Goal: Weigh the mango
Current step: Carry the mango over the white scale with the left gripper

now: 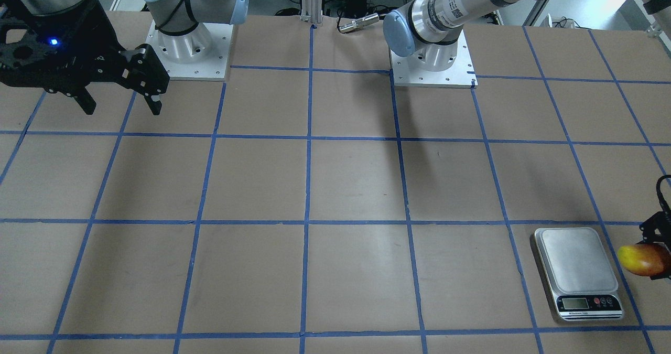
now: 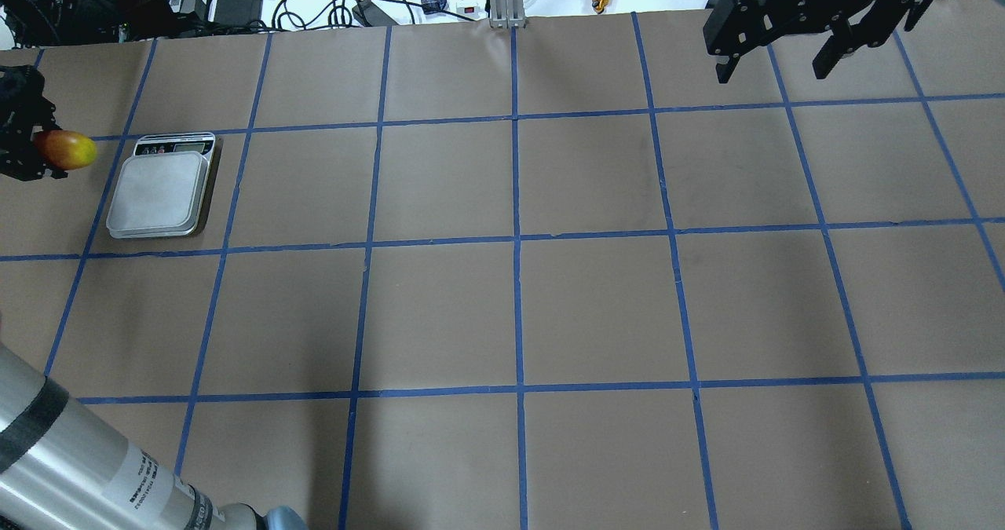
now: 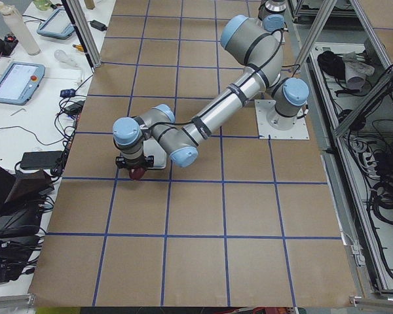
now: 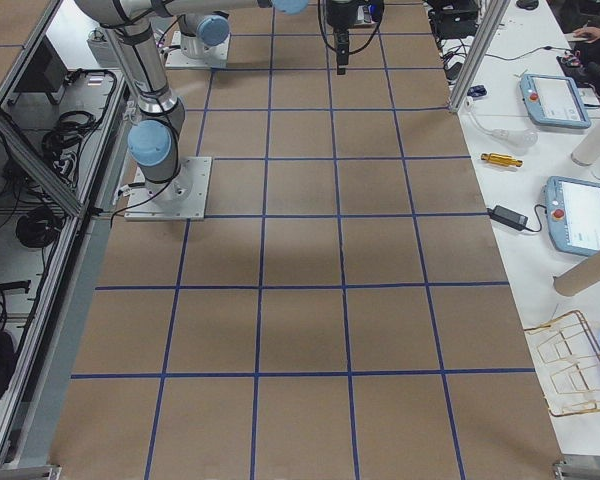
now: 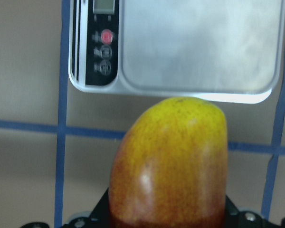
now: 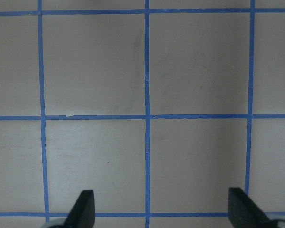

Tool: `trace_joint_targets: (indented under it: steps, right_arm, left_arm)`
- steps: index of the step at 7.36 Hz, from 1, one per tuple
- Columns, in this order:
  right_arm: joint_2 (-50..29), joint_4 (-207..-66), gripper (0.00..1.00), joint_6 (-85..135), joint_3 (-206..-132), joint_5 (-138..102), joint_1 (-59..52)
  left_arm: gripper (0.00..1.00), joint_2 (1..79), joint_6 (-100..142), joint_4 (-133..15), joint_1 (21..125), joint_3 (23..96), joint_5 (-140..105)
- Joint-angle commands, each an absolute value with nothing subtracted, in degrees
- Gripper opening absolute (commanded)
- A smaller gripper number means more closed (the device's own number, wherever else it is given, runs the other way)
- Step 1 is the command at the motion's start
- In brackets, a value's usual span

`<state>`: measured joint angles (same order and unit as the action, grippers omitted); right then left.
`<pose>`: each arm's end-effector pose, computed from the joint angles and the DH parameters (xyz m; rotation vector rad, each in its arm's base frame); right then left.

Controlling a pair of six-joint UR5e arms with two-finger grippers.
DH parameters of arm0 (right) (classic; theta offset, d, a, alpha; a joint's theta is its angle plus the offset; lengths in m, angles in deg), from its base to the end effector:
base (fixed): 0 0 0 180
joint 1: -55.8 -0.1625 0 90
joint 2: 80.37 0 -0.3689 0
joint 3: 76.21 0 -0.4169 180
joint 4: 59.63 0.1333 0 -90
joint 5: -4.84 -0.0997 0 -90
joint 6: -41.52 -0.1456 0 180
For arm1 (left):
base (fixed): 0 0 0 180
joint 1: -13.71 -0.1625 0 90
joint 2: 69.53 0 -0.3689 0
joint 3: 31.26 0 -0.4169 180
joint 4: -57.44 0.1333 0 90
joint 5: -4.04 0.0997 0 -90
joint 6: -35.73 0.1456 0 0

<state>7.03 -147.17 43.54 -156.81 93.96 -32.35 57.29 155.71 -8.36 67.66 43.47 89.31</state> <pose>0.1180 -0.5452 0.4428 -0.0055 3.1265 -0.1192 0.3034 -0.6637 0.1643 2.0820 2.3107 -0.1406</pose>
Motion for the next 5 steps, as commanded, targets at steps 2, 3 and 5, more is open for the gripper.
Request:
trace_joint_targets:
  steps: [2, 3, 5]
  right_arm:
    - [7.0, -147.2, 1.0, 43.5, -156.8, 94.0, -32.4]
    - [7.0, -147.2, 1.0, 43.5, -156.8, 94.0, -32.4]
    - [7.0, -147.2, 1.0, 43.5, -156.8, 94.0, -32.3]
  left_arm:
    - [0.0, 55.3, 150.1, 0.7, 71.0, 52.7, 89.3]
    - [0.0, 55.3, 150.3, 0.7, 70.9, 53.5, 89.1]
    - [0.0, 55.3, 150.2, 0.7, 70.9, 55.0, 89.0]
